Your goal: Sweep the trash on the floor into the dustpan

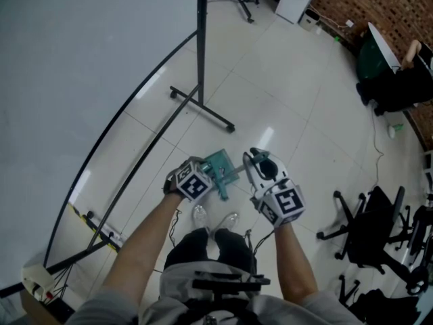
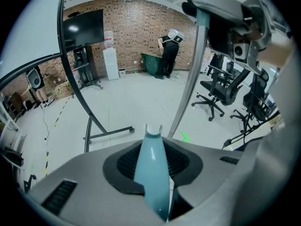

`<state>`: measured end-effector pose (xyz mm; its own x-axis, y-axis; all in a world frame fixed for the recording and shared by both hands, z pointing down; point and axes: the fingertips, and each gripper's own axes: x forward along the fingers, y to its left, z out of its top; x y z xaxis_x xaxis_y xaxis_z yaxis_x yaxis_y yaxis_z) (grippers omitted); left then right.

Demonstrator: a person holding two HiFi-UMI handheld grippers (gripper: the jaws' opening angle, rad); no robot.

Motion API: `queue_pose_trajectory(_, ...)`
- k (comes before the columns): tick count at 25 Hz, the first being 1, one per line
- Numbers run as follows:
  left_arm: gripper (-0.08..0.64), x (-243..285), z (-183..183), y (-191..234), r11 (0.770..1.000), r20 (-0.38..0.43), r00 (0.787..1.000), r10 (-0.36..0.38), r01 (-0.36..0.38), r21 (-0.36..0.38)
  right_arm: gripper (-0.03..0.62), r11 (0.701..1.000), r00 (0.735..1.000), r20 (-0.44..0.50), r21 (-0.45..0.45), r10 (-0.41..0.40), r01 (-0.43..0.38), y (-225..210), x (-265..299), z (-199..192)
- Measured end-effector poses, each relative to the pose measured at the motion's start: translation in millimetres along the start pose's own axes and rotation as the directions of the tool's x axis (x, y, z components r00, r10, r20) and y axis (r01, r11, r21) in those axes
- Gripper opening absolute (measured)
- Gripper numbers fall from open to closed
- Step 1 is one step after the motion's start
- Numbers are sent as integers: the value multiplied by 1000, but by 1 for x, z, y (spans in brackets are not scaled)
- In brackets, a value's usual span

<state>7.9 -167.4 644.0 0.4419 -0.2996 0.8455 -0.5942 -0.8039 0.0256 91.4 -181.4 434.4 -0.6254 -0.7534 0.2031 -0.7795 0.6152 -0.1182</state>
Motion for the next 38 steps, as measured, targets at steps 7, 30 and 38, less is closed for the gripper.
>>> queue_pose_trajectory(7, 97, 0, 0, 1, 1000, -5, 1000, 2, -2, 1, 81, 1000, 1000, -6, -11, 0, 0, 0, 1, 1)
queue_pose_trajectory(30, 279, -33, 7, 12, 997, 89, 993, 77, -77, -3, 81, 991, 993, 19, -60, 120, -119, 17, 32, 21)
queue_pose_trajectory(38, 284, -72, -25, 14, 949, 176, 949, 261, -218, -230, 81, 958, 964, 14, -119, 265, -262, 35, 34, 33)
